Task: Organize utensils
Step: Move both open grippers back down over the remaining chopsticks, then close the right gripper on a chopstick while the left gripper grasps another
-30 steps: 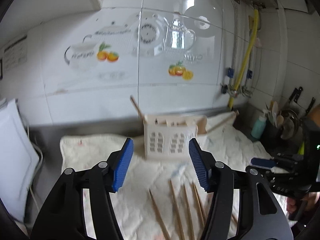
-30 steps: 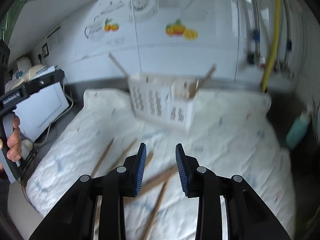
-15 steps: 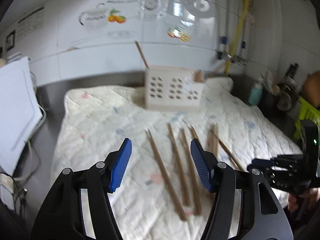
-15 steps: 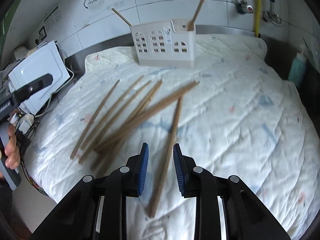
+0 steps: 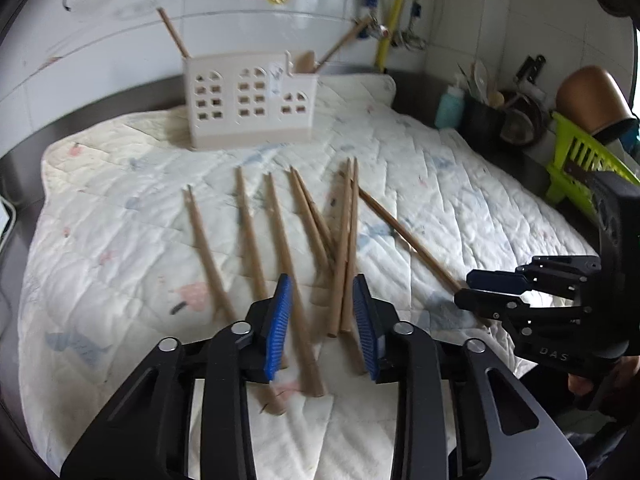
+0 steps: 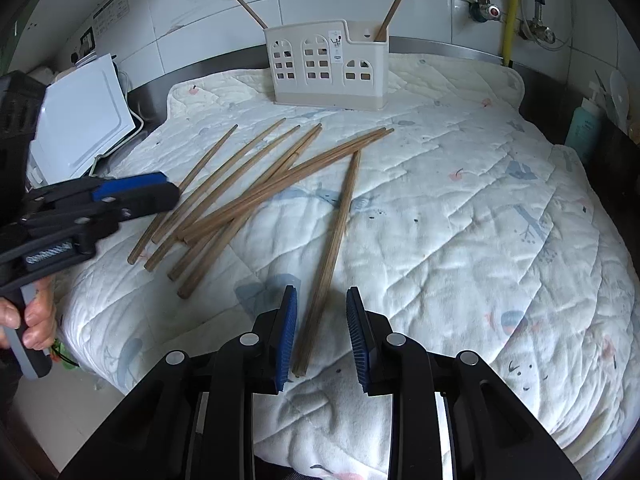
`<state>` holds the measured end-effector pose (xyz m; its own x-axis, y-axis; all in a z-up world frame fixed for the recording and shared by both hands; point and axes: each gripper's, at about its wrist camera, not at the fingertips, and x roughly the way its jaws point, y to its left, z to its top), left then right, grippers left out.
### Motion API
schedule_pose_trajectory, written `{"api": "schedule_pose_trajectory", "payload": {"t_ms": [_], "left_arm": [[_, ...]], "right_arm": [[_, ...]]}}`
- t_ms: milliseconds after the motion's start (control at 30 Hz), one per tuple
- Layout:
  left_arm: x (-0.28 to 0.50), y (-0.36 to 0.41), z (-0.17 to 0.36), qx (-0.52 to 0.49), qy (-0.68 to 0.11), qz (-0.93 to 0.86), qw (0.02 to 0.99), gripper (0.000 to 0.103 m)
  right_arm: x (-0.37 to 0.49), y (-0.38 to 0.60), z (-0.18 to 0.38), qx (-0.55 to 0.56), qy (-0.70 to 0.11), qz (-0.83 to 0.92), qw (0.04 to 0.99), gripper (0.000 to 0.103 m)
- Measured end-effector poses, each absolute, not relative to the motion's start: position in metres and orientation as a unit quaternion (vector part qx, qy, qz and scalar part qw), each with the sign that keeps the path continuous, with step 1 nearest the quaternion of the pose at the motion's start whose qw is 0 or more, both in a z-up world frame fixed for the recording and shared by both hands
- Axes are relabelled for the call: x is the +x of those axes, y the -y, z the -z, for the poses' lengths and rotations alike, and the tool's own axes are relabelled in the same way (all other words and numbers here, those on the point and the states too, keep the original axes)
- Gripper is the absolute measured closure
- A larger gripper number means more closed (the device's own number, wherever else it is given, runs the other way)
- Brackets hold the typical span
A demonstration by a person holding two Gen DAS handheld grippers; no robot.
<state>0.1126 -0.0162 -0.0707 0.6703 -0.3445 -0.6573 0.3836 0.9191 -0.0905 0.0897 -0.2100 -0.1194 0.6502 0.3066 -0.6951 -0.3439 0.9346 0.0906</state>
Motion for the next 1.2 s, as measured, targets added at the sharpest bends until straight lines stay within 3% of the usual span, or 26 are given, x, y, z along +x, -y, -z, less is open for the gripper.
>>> {"api": "schedule_pose_trajectory", "payload": {"t_ms": [133, 333, 400, 1000, 1067, 1200], "left_arm": [[0.122, 0.026, 0.080, 0.042, -0.367, 0.204, 0.907, 0.081], [0.131, 0.030, 0.088, 0.052, -0.379, 0.200, 0.902, 0.081], [0.134, 0.029, 0.090, 0.052, -0.384, 0.200, 0.900, 0.087], [0.135, 0.041, 0.098, 0.074, -0.383, 0.213, 0.896, 0.087], [0.136, 0.042, 0.099, 0.072, -0.387, 0.215, 0.894, 0.094], [0.137, 0.044, 0.101, 0.071, -0.386, 0.213, 0.895, 0.094]], "right_arm": [[0.089, 0.212, 0.120, -0.021, -0.378, -0.180, 0.908, 0.078], [0.089, 0.215, 0.121, -0.015, -0.378, -0.180, 0.908, 0.078], [0.089, 0.215, 0.121, -0.015, -0.378, -0.180, 0.908, 0.078], [0.085, 0.215, 0.122, -0.017, -0.374, -0.177, 0.910, 0.082], [0.084, 0.215, 0.123, -0.017, -0.372, -0.176, 0.911, 0.084], [0.084, 0.214, 0.124, -0.018, -0.370, -0.173, 0.912, 0.084]]}}
